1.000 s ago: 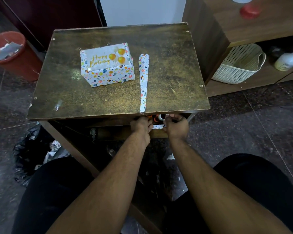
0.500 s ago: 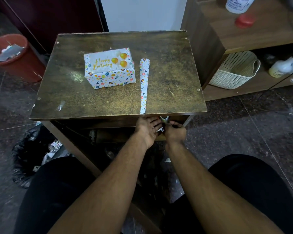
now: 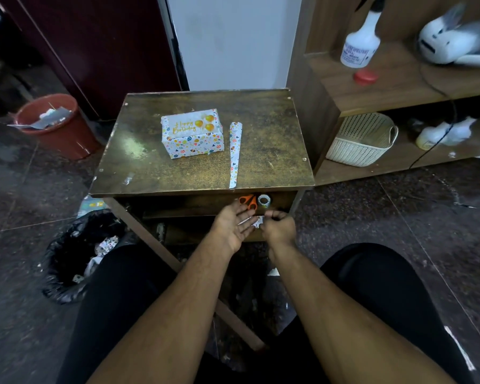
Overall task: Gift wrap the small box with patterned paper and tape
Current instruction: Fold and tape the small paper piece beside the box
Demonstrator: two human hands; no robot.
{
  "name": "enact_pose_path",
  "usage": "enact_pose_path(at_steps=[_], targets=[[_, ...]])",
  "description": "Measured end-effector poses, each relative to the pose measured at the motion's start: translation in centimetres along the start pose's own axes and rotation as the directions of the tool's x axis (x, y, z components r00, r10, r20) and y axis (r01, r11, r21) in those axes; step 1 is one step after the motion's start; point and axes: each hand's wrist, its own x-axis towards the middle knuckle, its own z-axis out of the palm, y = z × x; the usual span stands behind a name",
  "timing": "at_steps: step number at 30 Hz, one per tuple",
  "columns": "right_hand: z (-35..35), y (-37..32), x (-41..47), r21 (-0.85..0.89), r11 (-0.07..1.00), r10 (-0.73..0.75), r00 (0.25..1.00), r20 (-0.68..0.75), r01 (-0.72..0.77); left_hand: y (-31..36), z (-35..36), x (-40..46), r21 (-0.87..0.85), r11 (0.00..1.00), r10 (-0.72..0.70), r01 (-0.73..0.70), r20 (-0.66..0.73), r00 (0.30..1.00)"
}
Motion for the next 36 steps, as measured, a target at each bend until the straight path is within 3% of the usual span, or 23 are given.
enact_pose_path(at_steps=[4, 8, 13, 16, 19, 24, 29, 32, 36], targets=[[-1.2, -2.1, -3.5, -0.094, 0.99, -0.102, 0.992, 0.07, 0.109, 0.1, -0.2, -3.6, -0.023, 0.998, 0.051, -0.05, 0.029, 0.998], [-2.3, -3.5, -6.8, -0.245, 0.931, -0.211, 0.946, 0.247, 0.272, 0.2, -1.6, -6.9, -0.018, 0.993, 0.121, -0.12, 0.027, 0.992], [-3.9, -4.7, -10.9, -0.479, 0.658, -0.376, 0.805, 0.459, 0.581, 0.7, -4.6, -10.0, 0.122, 0.948, 0.302, -0.294, -0.048, 0.952], [-4.4, -4.4, -13.2, -0.522, 0.509, -0.29, 0.708, 0.644, 0.684, 1.4, -5.3, -11.7, 0.143, 0.899, 0.426, -0.413, -0.076, 0.901], [-4.7, -4.0, -14.5, -0.603, 0.318, -0.164, 0.668, 0.726, 0.732, 1.8, -5.8, -12.8, 0.2, 0.853, 0.513, -0.482, -0.151, 0.845], [-5.4, -4.9, -15.2, -0.648, 0.162, -0.136, 0.667, 0.732, 0.744, 1.4, -5.9, -13.0, 0.282, 0.858, 0.493, -0.43, -0.211, 0.844], [-6.1, -6.0, -13.7, -0.702, 0.228, -0.257, 0.737, 0.625, 0.675, 0.9, -5.1, -12.0, 0.391, 0.807, 0.546, -0.443, -0.204, 0.813], [-6.0, -6.6, -12.0, -0.698, 0.25, -0.34, 0.736, 0.585, 0.671, 0.9, -5.0, -11.0, 0.434, 0.782, 0.563, -0.449, -0.182, 0.806], [-5.8, -6.6, -9.9, -0.747, 0.1, -0.511, 0.678, 0.528, 0.657, 0.7, -5.1, -9.3, 0.425, 0.789, 0.561, -0.445, -0.199, 0.804]])
